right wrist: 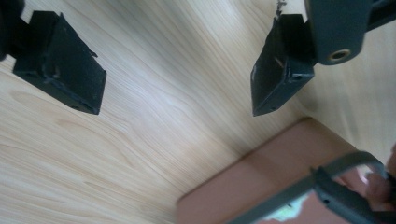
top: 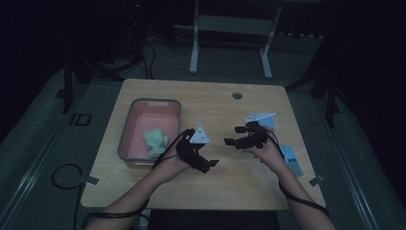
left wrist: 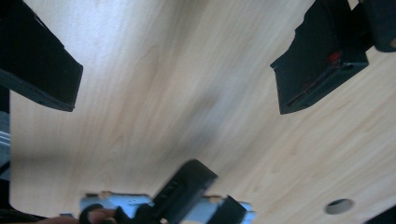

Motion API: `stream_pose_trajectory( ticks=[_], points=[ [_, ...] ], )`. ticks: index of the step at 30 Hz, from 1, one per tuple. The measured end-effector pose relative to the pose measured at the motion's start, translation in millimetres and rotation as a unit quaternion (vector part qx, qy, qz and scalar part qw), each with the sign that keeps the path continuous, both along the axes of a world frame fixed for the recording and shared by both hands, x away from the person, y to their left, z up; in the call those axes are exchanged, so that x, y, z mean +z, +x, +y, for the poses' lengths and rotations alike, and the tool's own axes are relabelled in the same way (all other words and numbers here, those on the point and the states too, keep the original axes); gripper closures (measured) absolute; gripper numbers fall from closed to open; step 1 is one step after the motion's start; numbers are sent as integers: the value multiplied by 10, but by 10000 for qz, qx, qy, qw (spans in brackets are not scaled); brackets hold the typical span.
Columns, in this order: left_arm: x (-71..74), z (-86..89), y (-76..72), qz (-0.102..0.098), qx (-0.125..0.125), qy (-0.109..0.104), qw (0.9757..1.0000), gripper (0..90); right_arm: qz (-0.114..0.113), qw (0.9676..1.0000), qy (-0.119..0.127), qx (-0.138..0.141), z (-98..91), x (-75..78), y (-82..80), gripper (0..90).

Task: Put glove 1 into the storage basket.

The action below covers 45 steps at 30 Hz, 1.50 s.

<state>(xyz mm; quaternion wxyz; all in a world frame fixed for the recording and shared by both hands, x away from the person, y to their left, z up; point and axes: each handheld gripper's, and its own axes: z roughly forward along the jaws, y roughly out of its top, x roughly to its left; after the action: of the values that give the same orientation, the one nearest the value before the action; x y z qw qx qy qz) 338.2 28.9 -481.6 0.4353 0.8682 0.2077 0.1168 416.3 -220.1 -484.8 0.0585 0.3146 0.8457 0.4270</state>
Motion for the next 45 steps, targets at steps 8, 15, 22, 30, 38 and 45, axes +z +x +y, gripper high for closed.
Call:
stream_pose_trajectory(
  ticks=[8, 15, 22, 30, 38, 45],
  points=[
    [-139, -155, -59, 58, -151, -93, 9998, 12, -263, 9995, -52, -172, -294, -34, -39, 290],
    [-428, -292, -198, 55, -305, -79, 9995, 12, -369, 9977, -203, -540, -639, -76, 4, 373],
    [-633, -250, -253, 47, -274, -185, 9994, 12, -413, 9942, -354, -928, -914, -109, 140, 431],
    [-732, -186, -278, 18, -281, -160, 9995, 12, -337, 9888, -598, -1325, -1097, -180, 408, 504],
    [-755, -115, -278, -68, -190, -326, 9993, 13, -391, 9804, -882, -1720, -1215, -234, 691, 601],
    [-786, -79, -263, -48, -98, -330, 9994, 12, -207, 9777, -1062, -1799, -1259, -359, 872, 610]
  ],
)
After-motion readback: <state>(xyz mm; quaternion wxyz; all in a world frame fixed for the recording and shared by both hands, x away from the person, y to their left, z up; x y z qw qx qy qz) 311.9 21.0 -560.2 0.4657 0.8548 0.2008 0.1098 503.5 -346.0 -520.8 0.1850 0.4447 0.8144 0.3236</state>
